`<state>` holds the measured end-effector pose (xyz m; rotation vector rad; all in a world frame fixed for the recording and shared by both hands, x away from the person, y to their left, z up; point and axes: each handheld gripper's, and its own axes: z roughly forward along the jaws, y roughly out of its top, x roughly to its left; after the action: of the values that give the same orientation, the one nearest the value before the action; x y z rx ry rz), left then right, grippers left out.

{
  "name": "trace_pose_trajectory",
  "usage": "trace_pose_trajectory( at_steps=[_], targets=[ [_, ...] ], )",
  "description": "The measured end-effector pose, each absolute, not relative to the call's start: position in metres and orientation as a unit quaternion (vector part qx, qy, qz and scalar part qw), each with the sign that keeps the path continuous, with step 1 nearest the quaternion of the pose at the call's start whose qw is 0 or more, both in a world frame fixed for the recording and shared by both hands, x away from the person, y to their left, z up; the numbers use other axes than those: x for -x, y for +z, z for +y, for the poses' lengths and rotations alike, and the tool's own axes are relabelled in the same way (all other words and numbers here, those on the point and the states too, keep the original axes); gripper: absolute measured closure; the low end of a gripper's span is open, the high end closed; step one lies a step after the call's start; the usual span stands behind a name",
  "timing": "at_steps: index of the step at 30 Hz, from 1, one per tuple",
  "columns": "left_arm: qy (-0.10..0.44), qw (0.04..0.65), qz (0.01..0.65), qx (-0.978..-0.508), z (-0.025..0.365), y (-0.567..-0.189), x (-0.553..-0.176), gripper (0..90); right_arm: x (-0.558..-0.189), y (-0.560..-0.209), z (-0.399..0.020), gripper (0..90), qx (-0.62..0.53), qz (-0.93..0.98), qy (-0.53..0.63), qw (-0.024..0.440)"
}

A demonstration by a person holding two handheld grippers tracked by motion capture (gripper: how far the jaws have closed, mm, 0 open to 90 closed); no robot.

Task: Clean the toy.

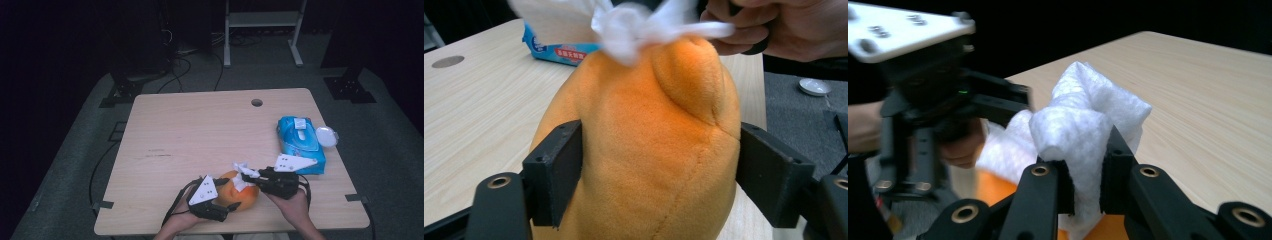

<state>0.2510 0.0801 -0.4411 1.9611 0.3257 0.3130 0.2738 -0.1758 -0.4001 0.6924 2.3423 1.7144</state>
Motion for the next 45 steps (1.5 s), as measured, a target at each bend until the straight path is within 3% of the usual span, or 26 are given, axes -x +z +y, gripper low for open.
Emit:
trace_pose_trajectory(
  at_steps=[5, 19, 26, 33, 39, 45],
  targets=[
    [0.131, 0.534, 0.141, -0.823, 0.088, -0.439, -0.253, 30.8, -0.287, -0.410, -0.190, 79.2, -0.266, 0.777, 0.564, 0.088],
    [0.115, 0.541, 0.142, -0.821, 0.096, -0.440, -0.258, 30.8, -0.295, -0.415, -0.205, 79.2, -0.301, 0.764, 0.564, 0.083],
    [0.114, 0.541, 0.148, -0.820, 0.095, -0.440, -0.258, 31.9, -0.280, -0.406, -0.184, 79.2, -0.254, 0.774, 0.575, 0.075],
    [0.111, 0.550, 0.169, -0.810, 0.098, -0.439, -0.262, 33.3, -0.289, -0.412, -0.199, 79.1, -0.285, 0.766, 0.571, 0.081],
    [0.117, 0.555, 0.204, -0.798, 0.092, -0.438, -0.266, 33.3, -0.271, -0.398, -0.172, 79.1, -0.228, 0.771, 0.591, 0.064],
    [0.126, 0.549, 0.207, -0.800, 0.087, -0.438, -0.264, 33.1, -0.270, -0.398, -0.166, 79.1, -0.216, 0.777, 0.585, 0.081]
  ],
)
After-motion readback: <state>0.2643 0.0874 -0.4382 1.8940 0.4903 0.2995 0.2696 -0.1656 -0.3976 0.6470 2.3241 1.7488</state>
